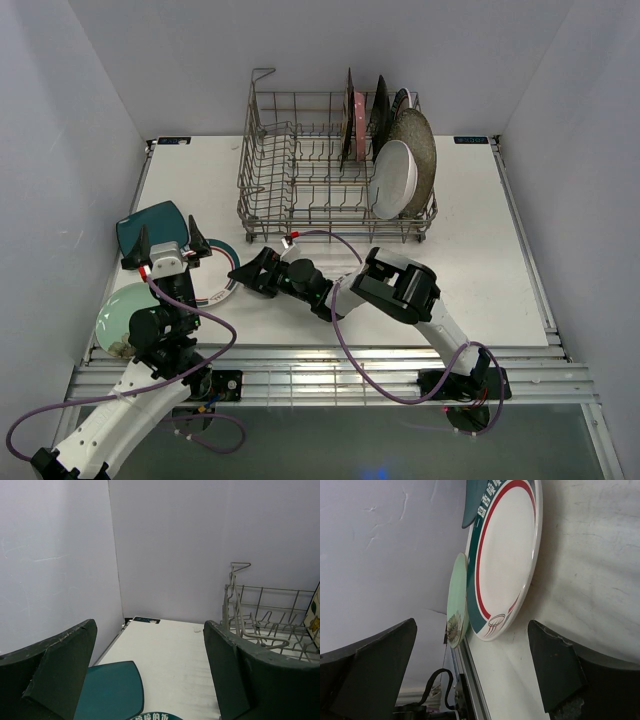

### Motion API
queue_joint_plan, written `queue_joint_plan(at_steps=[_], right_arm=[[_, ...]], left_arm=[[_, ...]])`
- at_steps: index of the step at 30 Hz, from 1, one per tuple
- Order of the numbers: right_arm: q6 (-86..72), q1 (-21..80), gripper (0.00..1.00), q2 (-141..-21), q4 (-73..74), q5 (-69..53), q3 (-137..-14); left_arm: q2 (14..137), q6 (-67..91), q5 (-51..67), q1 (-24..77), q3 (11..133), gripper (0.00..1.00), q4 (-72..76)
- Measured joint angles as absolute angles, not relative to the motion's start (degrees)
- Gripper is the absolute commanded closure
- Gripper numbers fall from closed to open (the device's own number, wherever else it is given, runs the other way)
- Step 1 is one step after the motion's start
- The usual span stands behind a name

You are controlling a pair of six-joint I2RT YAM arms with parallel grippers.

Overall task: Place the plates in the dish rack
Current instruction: Pick up the plate at the center of the board.

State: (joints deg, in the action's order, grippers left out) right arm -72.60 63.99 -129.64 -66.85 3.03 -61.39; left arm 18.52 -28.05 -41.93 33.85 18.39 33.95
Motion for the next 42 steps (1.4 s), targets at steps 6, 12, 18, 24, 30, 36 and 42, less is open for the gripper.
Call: queue_joint_plan(at_steps=[6, 12, 18, 24, 30, 36, 42], right_arm=[[-72.6, 64.7, 0.07, -130.8, -62.2, 2.8, -65.9], [-72.4, 65.0, 0.08, -132.3, -58.1, 2.8, -69.8], [-70.6, 65.2, 0.23, -132.5, -52.4, 2.6, -72.6], [-70.1, 65.3, 0.39, -133.3, -51.4, 1.8, -73.0], [-70.2, 65.3, 0.57, -134.4, -50.8, 1.3, -73.9], [-70.4, 65.3, 0.82, -135.2, -49.8, 1.1, -74.1], [-70.7, 65.3, 0.92, -135.4, -50.2, 1.0, -74.1]], left_arm=[[18.4, -28.1, -42.3, 33.8, 18.4, 0.02, 34.6], [18.2, -28.3, -42.6, 33.8, 18.4, 0.02, 34.7], [18.2, -28.3, -42.7, 33.8, 18.4, 0.02, 34.7], [17.5, -28.4, -43.1, 33.8, 18.4, 0.02, 34.7], [15.6, -28.5, -43.1, 33.8, 18.4, 0.02, 34.8], [15.9, -28.5, -43.2, 33.8, 18.4, 0.02, 34.7], [15.6, -28.4, -43.2, 33.8, 18.4, 0.02, 34.7]])
